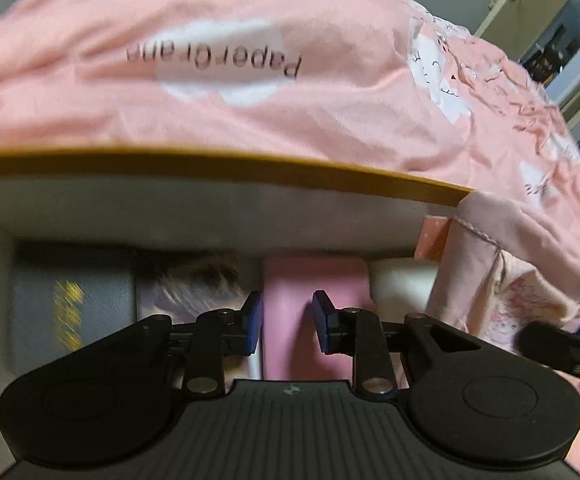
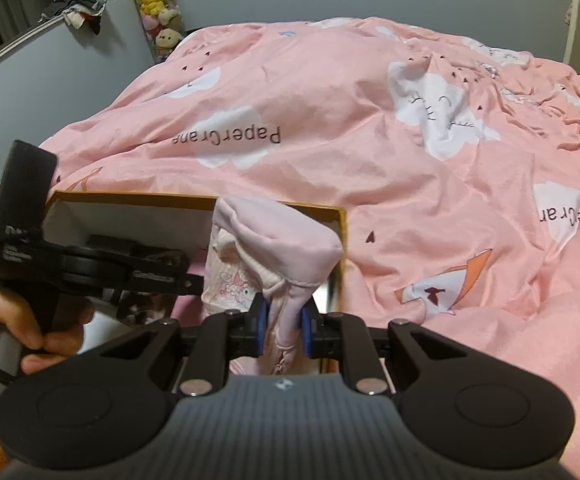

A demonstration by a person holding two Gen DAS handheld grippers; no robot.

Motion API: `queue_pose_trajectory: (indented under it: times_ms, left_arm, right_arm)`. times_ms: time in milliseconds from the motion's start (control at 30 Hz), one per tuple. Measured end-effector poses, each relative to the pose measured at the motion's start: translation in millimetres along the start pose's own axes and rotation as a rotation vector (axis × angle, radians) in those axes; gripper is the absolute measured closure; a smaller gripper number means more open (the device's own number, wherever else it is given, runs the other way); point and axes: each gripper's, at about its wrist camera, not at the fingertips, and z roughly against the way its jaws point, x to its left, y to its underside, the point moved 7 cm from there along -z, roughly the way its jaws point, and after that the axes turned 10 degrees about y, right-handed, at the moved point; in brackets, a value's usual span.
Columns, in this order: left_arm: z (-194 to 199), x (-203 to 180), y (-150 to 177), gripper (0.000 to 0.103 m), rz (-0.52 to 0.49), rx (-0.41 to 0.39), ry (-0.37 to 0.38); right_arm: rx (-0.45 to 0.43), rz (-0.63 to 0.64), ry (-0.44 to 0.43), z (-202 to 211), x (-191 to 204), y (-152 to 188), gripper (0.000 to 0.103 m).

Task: Organize objects
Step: 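Carry the pink pouch and pink tube over the orange box, then lower the pouch and tube into the orange box and open both tools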

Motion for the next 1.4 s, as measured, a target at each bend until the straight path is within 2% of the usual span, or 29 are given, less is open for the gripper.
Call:
queue_pose_trajectory:
  times_ms: [167, 267, 467, 600, 767, 1000, 1200, 1300, 1400]
  left_arm:
    - [32, -3, -6, 0.073, -0.030, -0.072, 0.042]
    - [60, 3, -5, 0.073, -0.050, -0.112, 0.007]
    - [84, 8, 9, 0.073, -0.024, -0.105, 0.059]
    - [87, 11, 17, 0.073, -0.012, -0.110, 0.056]
    - [82, 9, 27, 0.073, -0.034, -0.082, 0.054]
    - [79, 6, 37, 0.073, -0.057, -0.076, 0.045]
    - [84, 4, 38, 0.073, -0.063, -0.088, 0.049]
    - [92, 0, 39, 0.072, -0.078, -0.101, 0.048]
    - [104, -3, 41, 0.072, -0.093, -0.120, 0.041]
  right_arm:
    - [0.059, 0.017, -0.061, -2, 15, -2, 0.085]
    - [0.118, 0.032, -0.110, -10, 26, -1, 0.085]
    - [0.259, 0.003, -0.167, -53, 40, 3, 0.084]
    - [0.302, -0.079, -0.184, -75, 36, -1, 0.084]
    - [0.278, -0.121, -0.132, -83, 30, -9, 0.082]
    - [0.192, -0.014, 0.006, -92, 39, -7, 0.078]
    - [0.178, -0.023, 0.014, -91, 37, -6, 0.076]
    - [0.165, -0.033, 0.020, -83, 38, -9, 0.071]
    - [0.126, -0.032, 0.027, -70, 39, -13, 0.061]
